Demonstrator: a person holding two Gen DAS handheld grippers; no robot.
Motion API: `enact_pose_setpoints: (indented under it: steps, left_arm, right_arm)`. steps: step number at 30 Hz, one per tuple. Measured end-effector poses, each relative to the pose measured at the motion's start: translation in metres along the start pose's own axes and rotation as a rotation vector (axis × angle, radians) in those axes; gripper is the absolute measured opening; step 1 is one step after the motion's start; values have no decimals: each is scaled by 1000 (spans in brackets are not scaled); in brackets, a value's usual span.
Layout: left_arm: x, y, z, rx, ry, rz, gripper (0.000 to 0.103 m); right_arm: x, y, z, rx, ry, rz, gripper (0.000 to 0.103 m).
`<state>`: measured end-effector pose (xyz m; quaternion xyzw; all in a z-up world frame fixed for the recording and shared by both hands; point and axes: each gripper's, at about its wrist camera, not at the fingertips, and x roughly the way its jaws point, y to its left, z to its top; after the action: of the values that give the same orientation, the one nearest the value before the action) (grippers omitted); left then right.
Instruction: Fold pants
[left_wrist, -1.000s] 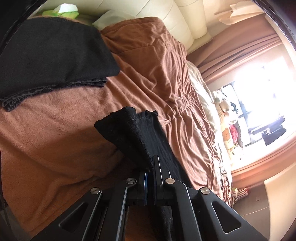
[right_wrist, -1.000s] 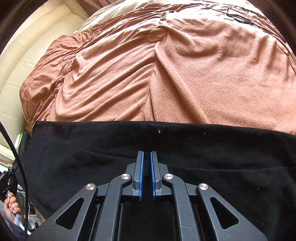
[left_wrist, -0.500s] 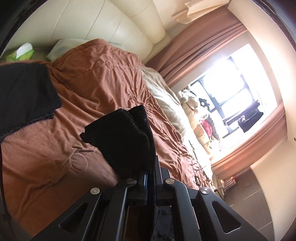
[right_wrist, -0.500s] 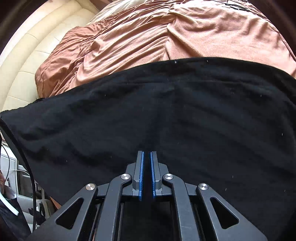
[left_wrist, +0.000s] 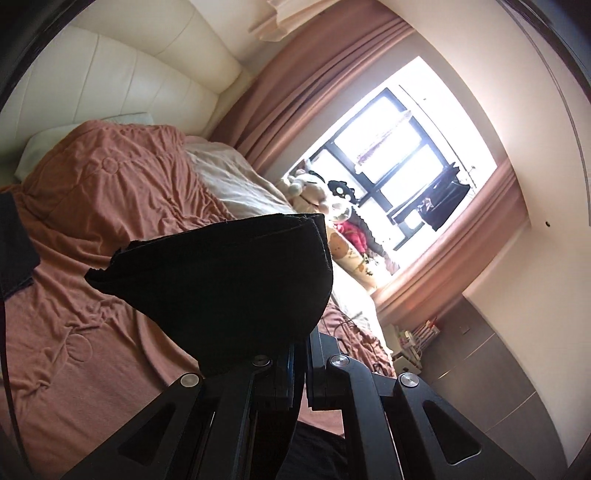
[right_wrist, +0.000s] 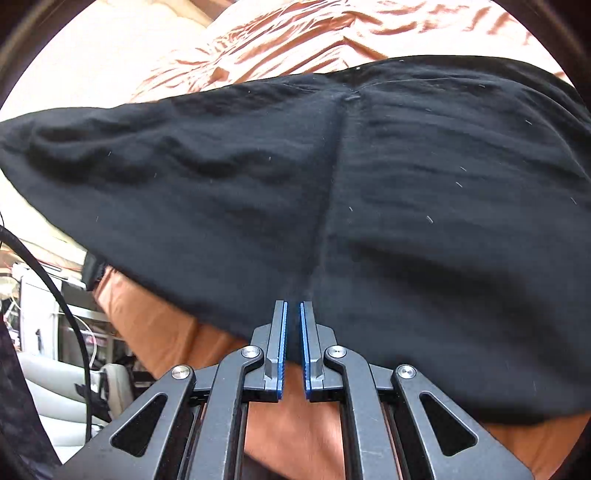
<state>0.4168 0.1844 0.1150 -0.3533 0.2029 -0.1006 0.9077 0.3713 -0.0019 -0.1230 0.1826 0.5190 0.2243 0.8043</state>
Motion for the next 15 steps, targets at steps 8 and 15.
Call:
enact_pose_setpoints:
  steps: [8,15]
  left_arm:
    - [14,-72,-6,82,38,-84,4]
    - [32,-131,-22,143,86,-151,4]
  right_arm:
    - [-80,-35,-10,58,-151,-4,5]
    - [-149,-66,-32,91,-283,-17,43]
